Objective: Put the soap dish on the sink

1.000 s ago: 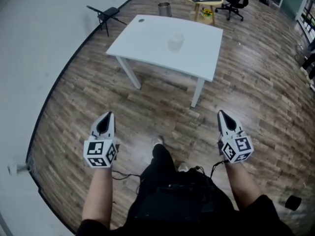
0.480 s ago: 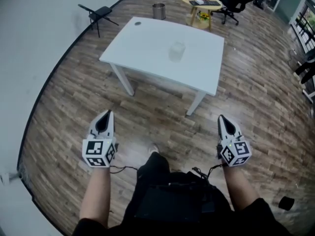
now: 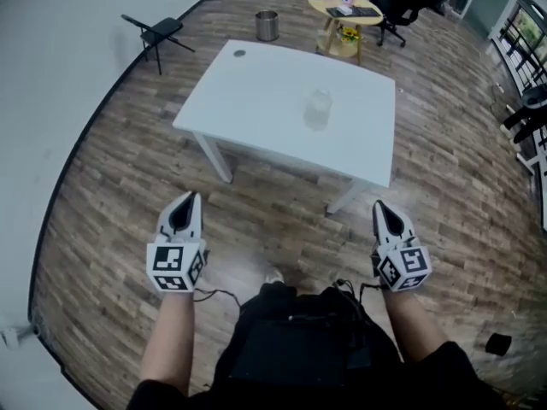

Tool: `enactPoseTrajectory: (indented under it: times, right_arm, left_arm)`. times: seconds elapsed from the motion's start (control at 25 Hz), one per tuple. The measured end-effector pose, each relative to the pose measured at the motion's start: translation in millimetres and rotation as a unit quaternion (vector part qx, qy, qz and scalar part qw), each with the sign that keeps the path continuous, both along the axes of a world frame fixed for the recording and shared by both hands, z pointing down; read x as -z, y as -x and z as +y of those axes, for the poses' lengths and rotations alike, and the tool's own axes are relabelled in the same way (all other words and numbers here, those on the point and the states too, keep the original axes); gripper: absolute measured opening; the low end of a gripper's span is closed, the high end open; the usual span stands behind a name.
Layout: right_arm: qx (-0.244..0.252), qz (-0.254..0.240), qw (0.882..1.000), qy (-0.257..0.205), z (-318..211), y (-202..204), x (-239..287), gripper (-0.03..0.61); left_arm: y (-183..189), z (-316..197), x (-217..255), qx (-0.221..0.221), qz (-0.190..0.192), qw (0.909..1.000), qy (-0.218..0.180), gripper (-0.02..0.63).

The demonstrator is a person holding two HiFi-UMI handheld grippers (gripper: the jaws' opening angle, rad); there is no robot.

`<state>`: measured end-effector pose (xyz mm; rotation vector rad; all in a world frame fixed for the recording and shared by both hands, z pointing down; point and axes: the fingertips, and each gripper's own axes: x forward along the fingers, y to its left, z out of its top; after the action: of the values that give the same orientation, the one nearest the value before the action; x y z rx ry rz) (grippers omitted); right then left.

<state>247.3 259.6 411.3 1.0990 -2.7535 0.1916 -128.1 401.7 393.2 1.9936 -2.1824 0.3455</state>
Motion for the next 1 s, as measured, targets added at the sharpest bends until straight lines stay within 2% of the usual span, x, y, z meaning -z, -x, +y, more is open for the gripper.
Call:
enactPoseTrajectory:
  times: [0.24,0.44,0.56,0.64,0.84,1.0]
  right_arm:
    - [0.006,0.003,1.000,-0.009,-7.9,48.1,4.3,0.003]
    - [-0.014,0.025,0.999,-0.017,-33.1,43.3,5.9,0.003]
    - [-0.035,0.017,0.998,-0.046,-46.2,47.6,10.7,0.003]
    - [-0.025,0.011,0.998,-0.059,-51.7,60.3,9.6,0.003]
    - [-0.013,-0.009,0.999,-0.036,-89.7,97.0,-8.7,0.003]
    - [-0.014,-0.016,1.000,-0.016,-131.7,118.8,-19.2,0.003]
  left_arm:
    - [50.1,-13.7,-11.7,0.005,0.004,1.0000,0.001,-0.011]
    - [65.2,-27.2,-18.0,0.007,0.011,0.9999,-0.005,-0.011]
    - [72.3,-36.7,-25.9,0.012,0.021,0.9997,-0.001,-0.011]
    - [75.7,-41.4,-29.5,0.013,0.021,0.9997,0.004,-0.011]
    - [102.4,-64.9,-23.9,0.024,0.007,0.9996,0.015,-0.011]
    - [124.9,-104.9,-16.5,0.027,0.002,0.9994,0.021,-0.011]
